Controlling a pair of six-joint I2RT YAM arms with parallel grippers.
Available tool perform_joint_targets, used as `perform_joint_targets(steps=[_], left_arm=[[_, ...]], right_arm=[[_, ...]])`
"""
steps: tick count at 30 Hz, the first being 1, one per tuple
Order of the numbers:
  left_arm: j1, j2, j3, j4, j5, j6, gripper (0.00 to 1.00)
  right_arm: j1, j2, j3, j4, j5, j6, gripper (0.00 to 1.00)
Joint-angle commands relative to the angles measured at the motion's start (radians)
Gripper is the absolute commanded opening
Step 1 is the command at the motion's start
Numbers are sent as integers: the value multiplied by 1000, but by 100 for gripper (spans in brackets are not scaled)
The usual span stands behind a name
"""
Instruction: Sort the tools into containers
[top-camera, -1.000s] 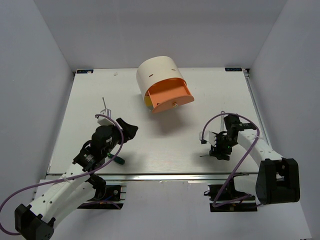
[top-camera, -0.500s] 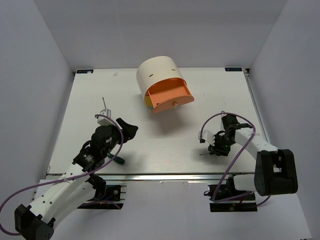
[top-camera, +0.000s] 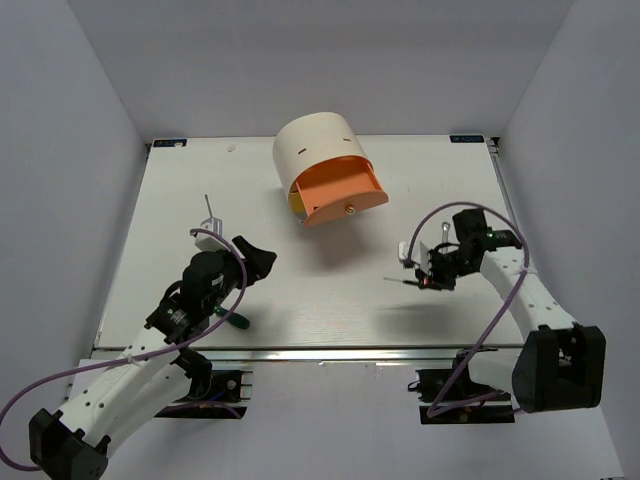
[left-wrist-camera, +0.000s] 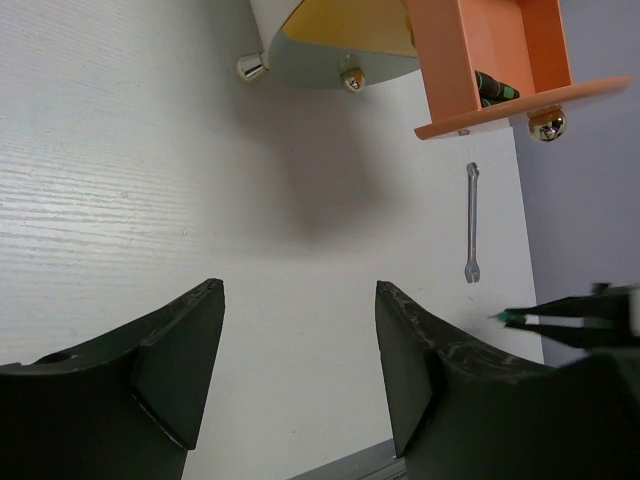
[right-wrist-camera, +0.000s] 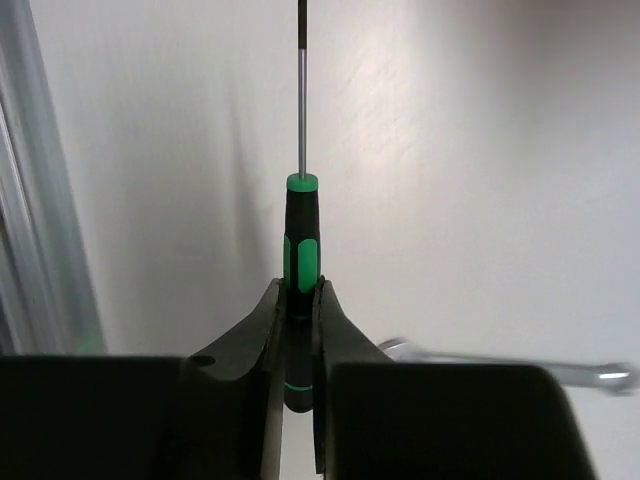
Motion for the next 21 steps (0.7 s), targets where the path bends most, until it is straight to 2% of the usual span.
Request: perform_joint_targets(steps=[1,3,4,5,8,10,14,21], left_arm=[[1,2,12,25,19,0,71],[1,3,18,30,22,5,71],[1,6,22,33,22,7,71],[1,8,23,35,25,10,71],[0,20,34,45,34,17,71],[1,31,40,53,43,20,71],[1,58,60,64,57,33,71],[1,71,69,99,50,28,71]], right_arm=[[8,-75,185,-118,-349,34,0],[17,-86,300,-43,-422,189,0],[23,-86,334,2,-468,344,0],[30,-83,389,123,-476,439,0],[91,-70,443,314,-409,716,0],[172,-19,511,416,-288,766,0],[247,144,653,522,-192,854,0],[281,348,860,525,-126,746,0]])
